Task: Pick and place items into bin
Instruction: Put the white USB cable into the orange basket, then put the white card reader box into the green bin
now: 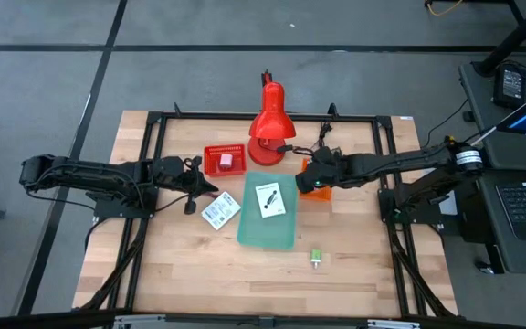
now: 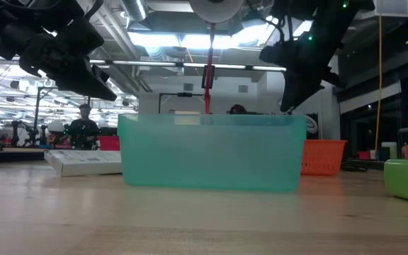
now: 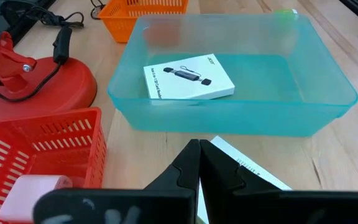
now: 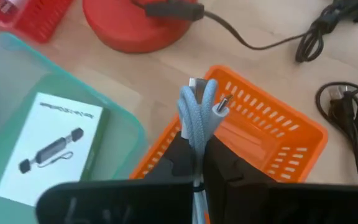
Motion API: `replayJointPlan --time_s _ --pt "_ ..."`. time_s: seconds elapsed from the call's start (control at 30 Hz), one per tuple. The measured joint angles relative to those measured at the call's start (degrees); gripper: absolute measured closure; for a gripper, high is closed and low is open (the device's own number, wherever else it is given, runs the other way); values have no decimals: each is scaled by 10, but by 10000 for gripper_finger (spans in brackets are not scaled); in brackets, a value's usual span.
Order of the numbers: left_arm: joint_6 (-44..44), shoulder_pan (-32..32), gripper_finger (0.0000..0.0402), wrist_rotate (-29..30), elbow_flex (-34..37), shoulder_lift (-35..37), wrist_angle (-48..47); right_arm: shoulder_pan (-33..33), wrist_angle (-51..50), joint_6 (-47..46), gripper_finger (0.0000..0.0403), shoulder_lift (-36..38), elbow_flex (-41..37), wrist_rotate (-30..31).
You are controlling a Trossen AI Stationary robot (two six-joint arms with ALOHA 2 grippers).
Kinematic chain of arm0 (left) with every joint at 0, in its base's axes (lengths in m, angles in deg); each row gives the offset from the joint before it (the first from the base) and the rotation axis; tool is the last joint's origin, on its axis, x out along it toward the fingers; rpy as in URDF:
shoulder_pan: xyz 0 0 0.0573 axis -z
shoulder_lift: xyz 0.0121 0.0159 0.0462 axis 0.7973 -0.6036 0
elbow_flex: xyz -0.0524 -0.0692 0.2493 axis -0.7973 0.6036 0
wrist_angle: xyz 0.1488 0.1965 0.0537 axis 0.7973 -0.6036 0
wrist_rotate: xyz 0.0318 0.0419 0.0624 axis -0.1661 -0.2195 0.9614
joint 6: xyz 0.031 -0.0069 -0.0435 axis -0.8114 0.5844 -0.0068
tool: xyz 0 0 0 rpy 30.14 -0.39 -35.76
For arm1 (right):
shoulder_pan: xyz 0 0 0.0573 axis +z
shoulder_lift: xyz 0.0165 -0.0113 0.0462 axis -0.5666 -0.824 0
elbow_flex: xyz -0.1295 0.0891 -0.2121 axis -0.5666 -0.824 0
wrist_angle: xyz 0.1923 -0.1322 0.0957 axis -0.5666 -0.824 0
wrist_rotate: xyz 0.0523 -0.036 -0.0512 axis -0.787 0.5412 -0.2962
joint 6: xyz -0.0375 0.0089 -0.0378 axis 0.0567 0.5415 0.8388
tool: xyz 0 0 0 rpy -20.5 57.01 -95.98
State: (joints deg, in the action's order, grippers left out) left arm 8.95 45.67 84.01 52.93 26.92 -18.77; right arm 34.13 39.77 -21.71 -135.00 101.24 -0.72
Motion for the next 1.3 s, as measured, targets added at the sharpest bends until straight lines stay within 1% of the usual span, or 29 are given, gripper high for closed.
replayJointPlan --time_s 0.23,0.37,0.5,0.57,0.8,0.97,1.3 --pt "0 0 396 0 0 0 0 -16 -6 0 403 -24 0 -1" --pt "0 0 397 0 0 0 -3 -27 -12 2 403 -38 0 -23" --pt "0 0 397 0 0 0 -2 -29 -12 12 402 -45 0 -27" --pt "0 0 396 0 0 0 -3 -28 -13 19 400 -47 0 -43" --pt "0 0 398 0 0 0 -2 -28 -17 35 377 -47 -4 -51" --pt "0 0 396 0 0 0 -2 -28 -16 38 362 -47 -4 -21" --pt "1 0 396 0 0 0 -2 -28 -16 50 332 -47 -4 -19"
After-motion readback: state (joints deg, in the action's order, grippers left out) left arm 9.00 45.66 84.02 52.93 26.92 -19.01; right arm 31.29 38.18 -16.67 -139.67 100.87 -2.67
